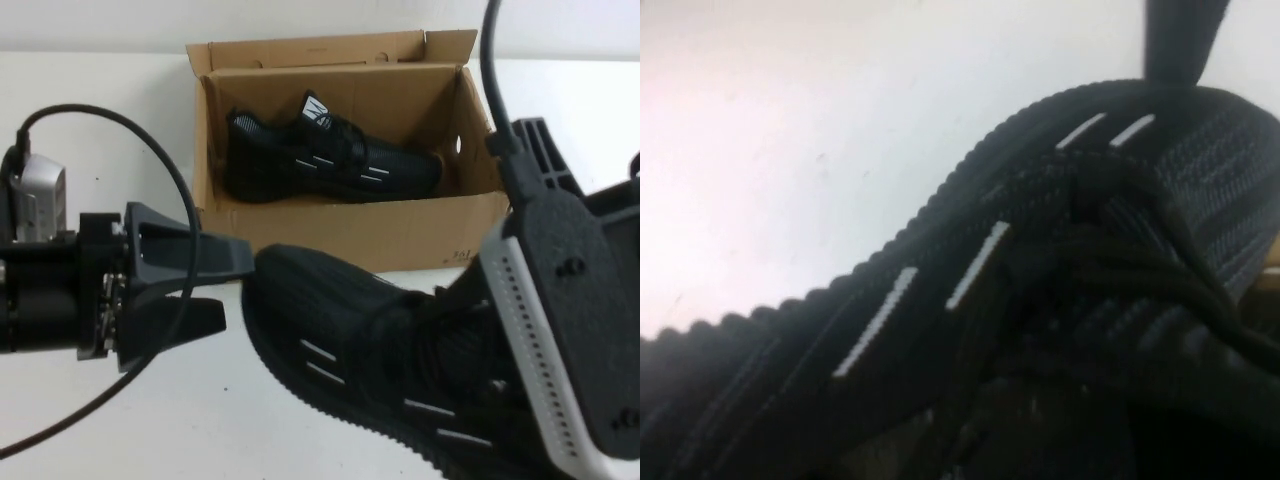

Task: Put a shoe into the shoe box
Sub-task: Hand over the shoe

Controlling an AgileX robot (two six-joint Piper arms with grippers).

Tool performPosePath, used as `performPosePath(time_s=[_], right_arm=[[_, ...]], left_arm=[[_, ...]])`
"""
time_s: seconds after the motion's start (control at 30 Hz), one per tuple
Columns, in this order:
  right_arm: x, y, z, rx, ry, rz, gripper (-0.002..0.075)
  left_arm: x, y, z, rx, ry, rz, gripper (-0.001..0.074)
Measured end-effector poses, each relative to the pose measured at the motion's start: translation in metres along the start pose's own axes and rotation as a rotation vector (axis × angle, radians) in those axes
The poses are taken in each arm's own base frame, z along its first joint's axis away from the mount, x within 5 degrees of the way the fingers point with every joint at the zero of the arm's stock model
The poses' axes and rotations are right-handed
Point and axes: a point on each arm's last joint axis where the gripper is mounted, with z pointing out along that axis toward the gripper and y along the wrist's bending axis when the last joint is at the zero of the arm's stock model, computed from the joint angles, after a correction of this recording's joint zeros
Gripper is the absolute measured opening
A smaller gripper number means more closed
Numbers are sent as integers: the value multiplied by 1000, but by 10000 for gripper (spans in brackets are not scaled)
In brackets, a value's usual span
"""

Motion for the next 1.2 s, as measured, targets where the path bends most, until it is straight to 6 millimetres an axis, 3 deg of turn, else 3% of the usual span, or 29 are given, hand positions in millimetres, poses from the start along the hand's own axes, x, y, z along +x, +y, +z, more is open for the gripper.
performPosePath(time_s=[0.3,0.6,1.0,1.1,1.13,1.2], right_arm=[[-2,-10,18,11,-40,38,3],[-3,-11,18,19,-42,38,2],[-3,-13,18,44,-50,40,2],[-3,-13,18,44,-52,41,2],[-3,-13,18,44,-52,41,2],[-3,-13,18,43,-54,43,2]], left_arm=[[2,-7,7,52,10,-15,665],[8,-3,31,28,64,-27,666],[0,8,42,60,76,-95,660],[-1,8,43,71,75,-103,585],[-1,8,43,73,73,-105,519],[-2,8,43,78,69,-83,319]])
